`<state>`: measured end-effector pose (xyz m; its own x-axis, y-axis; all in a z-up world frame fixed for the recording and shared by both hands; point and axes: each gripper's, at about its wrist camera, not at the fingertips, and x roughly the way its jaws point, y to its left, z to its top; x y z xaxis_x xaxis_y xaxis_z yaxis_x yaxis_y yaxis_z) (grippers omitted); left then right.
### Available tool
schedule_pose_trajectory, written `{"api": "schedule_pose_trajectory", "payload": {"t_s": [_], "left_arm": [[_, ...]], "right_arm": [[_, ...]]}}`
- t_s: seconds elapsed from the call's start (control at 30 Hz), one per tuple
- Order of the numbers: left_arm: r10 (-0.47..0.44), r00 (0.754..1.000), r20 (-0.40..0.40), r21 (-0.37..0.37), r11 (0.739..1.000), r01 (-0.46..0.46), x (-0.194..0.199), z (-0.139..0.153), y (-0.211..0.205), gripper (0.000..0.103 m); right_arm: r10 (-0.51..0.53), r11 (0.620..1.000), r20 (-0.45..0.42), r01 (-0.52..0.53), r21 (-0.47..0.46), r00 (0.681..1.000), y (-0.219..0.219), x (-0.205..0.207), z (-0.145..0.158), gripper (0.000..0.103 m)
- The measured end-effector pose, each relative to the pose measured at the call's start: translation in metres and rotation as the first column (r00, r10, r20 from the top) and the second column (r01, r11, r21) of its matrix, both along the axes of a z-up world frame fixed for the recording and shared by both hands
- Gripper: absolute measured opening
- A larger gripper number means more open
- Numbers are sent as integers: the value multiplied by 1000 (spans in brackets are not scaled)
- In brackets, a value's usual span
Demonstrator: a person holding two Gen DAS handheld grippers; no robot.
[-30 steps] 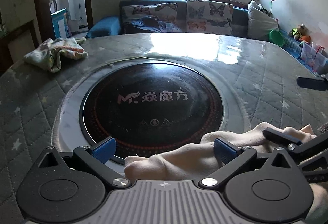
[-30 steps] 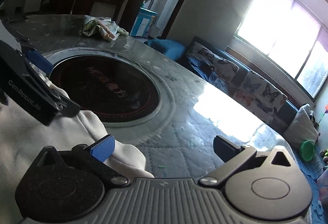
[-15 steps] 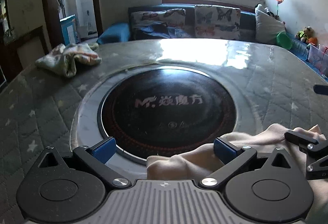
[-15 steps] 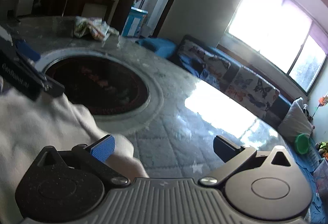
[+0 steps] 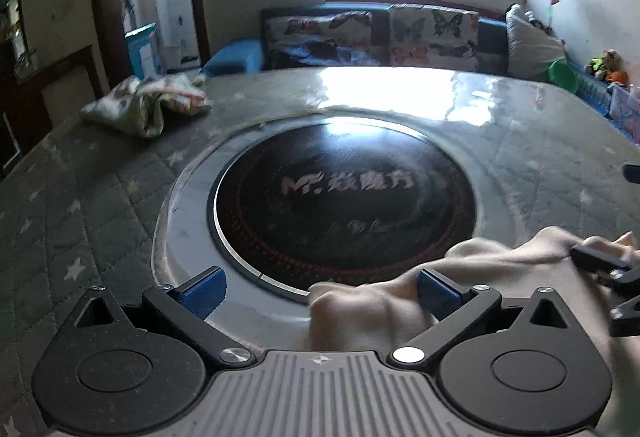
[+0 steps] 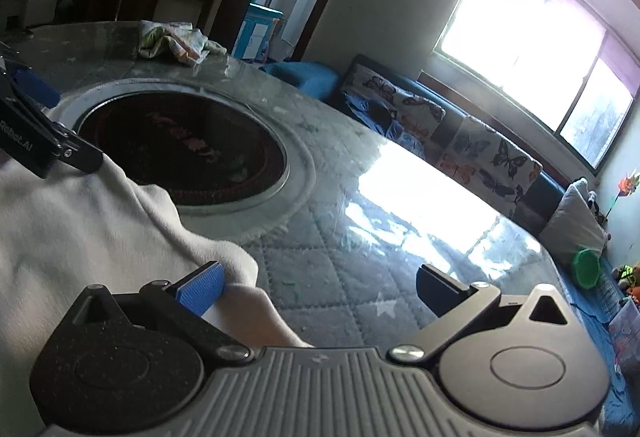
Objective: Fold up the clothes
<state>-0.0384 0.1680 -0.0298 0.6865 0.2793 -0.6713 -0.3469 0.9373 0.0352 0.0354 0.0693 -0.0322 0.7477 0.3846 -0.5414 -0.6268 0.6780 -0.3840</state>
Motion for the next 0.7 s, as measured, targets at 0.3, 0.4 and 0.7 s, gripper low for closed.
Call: {"api": "schedule_pose_trajectory", "payload": {"t_s": [0.3,0.4,0.7], "left_arm": [[29,999,15,-5,1000,-29,-11,5,7,103],[53,999,-2,-9,999,-53,-13,0,13,103],[53,998,44,-19,998,-53,-33,13,14,103]], "right_arm": [[16,1000,13,-16,13,1000,0,-6,7,103],[20,1000,-3,-20,2,1000,3,-8,2,103],[22,999,24,-22,29,999,-7,-20,17,103]]}}
